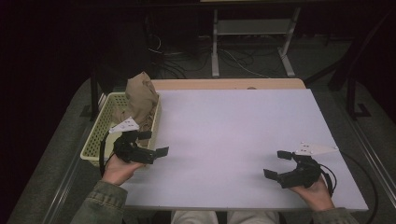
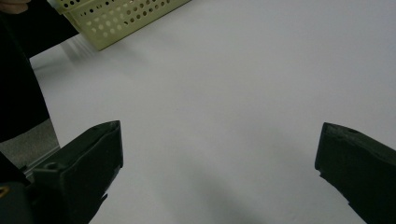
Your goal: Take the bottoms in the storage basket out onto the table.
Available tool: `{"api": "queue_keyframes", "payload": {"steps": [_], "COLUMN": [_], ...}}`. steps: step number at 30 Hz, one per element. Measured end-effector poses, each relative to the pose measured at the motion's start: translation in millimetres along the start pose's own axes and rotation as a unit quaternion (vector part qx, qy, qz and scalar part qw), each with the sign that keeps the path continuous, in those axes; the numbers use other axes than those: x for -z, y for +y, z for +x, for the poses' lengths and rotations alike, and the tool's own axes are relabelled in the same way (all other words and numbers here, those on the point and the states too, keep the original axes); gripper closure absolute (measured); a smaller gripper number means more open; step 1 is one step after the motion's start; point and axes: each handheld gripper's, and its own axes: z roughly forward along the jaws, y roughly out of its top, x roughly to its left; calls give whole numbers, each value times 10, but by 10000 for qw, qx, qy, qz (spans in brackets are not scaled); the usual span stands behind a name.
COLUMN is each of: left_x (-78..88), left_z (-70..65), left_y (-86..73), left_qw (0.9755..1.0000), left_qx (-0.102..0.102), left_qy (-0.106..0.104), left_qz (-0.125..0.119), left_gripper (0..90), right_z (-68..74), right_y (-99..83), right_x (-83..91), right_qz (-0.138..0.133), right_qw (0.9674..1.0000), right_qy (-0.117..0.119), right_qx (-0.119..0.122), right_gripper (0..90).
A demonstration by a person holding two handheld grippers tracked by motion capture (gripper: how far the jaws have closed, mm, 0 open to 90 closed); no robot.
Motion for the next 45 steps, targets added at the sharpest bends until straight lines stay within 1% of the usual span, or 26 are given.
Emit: {"api": "queue_keyframes", "payload": {"steps": [3,11,14,17,18,21,23,25,30,37,41,42,44,45], "left_x": [16,37,62,86,94,111,122,135,142,175,182,177,176,172], "left_z": [45,125,152,176,184,198,213,215,228,309,346,366,379,405], "left_y": [34,111,156,209,226,277,305,330,410,523,581,615,630,657], "left_qw": [10000,9999,9999,9999,9998,9998,9997,9996,9994,9989,9987,9985,9984,9981], "left_qx": [45,33,51,70,50,39,38,-5,-45,-28,-76,-66,-82,-94], "left_qy": [10,112,106,124,128,157,206,269,313,446,457,490,502,546], "left_qz": [22,90,50,69,106,102,109,82,120,152,201,218,233,273], "left_gripper": [0,0,0,0,0,0,0,0,0,0,0,0,0,0], "right_z": [0,0,0,1,2,1,1,1,-2,1,3,2,4,2], "right_y": [-1,-1,-1,0,1,0,0,0,1,1,0,-1,-1,0], "right_x": [-3,-2,-2,-4,-4,-5,-4,-2,-3,6,2,2,5,6], "right_qz": [14,2,9,19,22,24,12,5,10,8,18,17,21,13], "right_qw": [10000,10000,10000,10000,10000,10000,10000,10000,10000,10000,10000,10000,10000,10000], "right_qy": [9,7,13,24,25,27,32,31,42,46,42,39,38,35], "right_qx": [1,6,10,13,13,11,1,-2,3,-13,-4,-5,-26,-16], "right_gripper": [7,7,7,7,7,7,7,7,7,7,7,7,7,7]}}
